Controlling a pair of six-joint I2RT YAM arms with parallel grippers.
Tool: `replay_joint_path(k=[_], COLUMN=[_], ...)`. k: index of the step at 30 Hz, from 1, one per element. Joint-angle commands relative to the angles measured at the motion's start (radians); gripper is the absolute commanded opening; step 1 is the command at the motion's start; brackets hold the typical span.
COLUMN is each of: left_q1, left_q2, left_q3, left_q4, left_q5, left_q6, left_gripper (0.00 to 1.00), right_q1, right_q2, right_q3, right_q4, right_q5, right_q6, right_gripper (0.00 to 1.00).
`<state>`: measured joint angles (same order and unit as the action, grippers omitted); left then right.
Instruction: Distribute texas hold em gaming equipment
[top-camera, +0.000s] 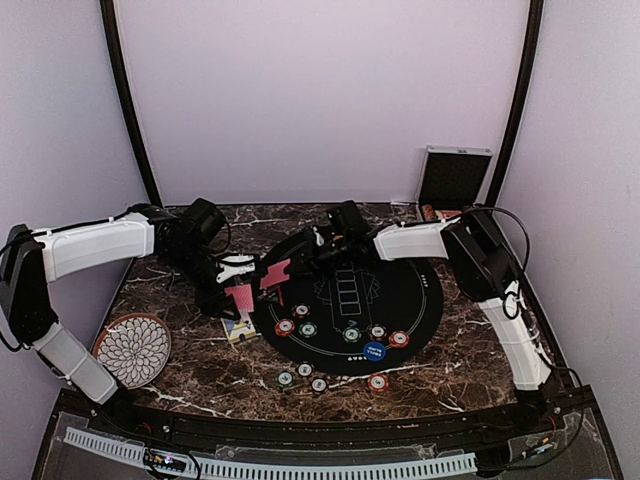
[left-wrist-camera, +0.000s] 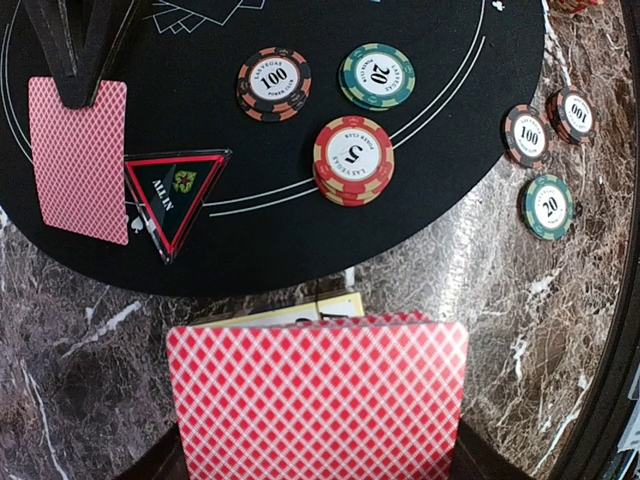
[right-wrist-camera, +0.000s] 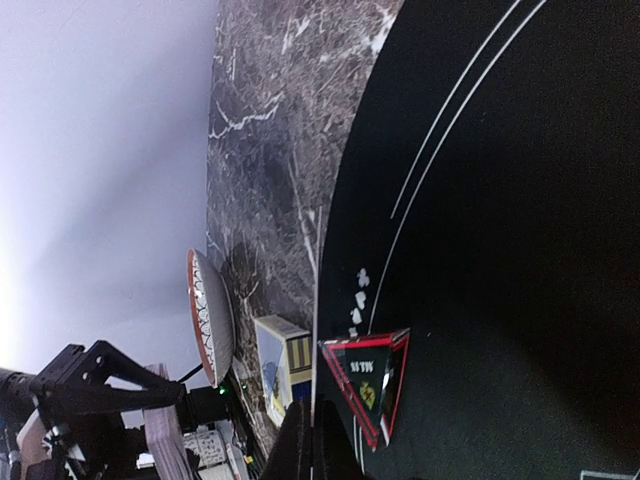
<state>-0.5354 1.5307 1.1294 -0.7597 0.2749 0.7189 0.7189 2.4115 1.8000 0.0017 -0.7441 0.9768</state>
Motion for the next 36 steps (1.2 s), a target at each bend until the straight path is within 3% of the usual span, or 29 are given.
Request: replay_joint_path(k=[1,13,18,24,31,36], left_q1=[0.005,0.005,0.005,0.005,0.005,0.005], left_q2=[-0.048,-0.053,-0.05,-0.045,-0.037,-0.019], left_q3=[-0.005,0.0,0.003,0.006,0.021,0.035], left_q4=[-0.03,-0.042,-0.043,-0.044,-0.04,-0.022], left_q5=[0.025,0.029,0.036,0.039,0.038,0.043], left_q6=[-0.009,-0.005,-0.004,-0.001,0.001,-0.004], left_gripper=[0.0,0.0,0.0,0.0,0.0,0.0], right_q1=[-0.004,0.001,-0.001,-0.004,-0.006,-0.003], right_q2=[0.065,0.211,0.198,0.141,0.06,-0.058], right_q3=[0.109,0.308,0.306,0.264,0.247,0.136], right_q4=[-0.025,-0.142,-0.217,-0.272,-0.346,-0.281], right_q5=[0.032,0.076,0.115,0.165,0.234,0.233], right_q6=[-0.007,-0.044,-0.105,-0.177,-0.245,-0.237], right_gripper=[0.0,0.0,0.15,0.44,0.54,0.64])
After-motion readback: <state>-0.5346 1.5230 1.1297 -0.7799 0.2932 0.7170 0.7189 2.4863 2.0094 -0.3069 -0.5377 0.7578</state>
